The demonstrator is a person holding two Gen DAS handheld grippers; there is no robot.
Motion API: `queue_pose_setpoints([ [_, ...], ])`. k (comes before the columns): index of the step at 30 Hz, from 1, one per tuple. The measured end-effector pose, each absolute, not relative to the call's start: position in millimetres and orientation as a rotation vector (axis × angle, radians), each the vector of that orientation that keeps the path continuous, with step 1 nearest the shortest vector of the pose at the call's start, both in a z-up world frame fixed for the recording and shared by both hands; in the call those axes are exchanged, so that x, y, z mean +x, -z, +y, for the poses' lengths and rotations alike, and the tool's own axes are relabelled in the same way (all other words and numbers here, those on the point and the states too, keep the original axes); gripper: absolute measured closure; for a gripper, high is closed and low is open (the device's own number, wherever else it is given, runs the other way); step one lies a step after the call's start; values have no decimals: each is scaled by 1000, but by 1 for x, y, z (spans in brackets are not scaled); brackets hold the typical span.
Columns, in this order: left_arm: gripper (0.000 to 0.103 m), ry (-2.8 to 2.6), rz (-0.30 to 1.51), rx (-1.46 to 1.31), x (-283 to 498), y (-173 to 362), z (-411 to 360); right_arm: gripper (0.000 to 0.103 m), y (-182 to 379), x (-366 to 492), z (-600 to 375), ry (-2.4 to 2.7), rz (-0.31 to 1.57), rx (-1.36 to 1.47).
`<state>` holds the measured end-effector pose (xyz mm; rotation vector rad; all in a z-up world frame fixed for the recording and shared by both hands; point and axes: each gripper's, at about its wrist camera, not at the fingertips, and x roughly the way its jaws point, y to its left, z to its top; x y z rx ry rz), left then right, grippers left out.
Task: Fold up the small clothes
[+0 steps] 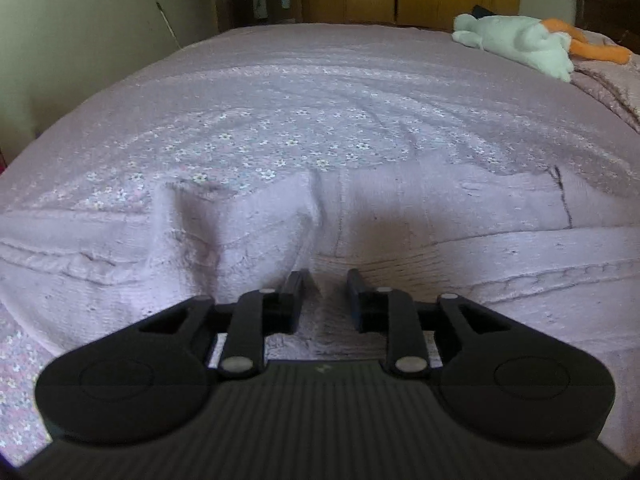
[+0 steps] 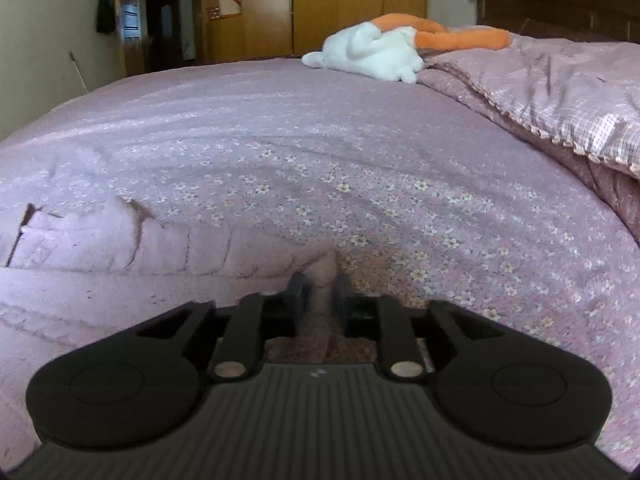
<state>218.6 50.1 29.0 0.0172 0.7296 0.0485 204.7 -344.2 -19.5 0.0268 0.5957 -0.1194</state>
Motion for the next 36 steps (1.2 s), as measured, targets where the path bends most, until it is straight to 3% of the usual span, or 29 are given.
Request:
queue_pose_setpoints([
  [4,70,-34,745,-23,213,-37,59,47,-4,177,-352,67,566,102],
  [11,66,8,773,-86,195,-46,57,32,-17,111,-350,-73,609,94],
  [13,44,13,771,-74,191,-44,54,31,-7,100,-345,-85,654,41],
  [15,39,-17,768,-43,188,-40,51,31,9,95,-340,-31,709,-64],
  [19,39,-66,762,-52,178,-48,60,27,21,87,-340,-9,733,-41],
  [29,39,-219,738,-108,155,-93,146,24,-21,62,-317,-10,656,51],
  [36,39,-379,756,-246,148,-85,221,21,-25,45,-289,-31,647,185],
])
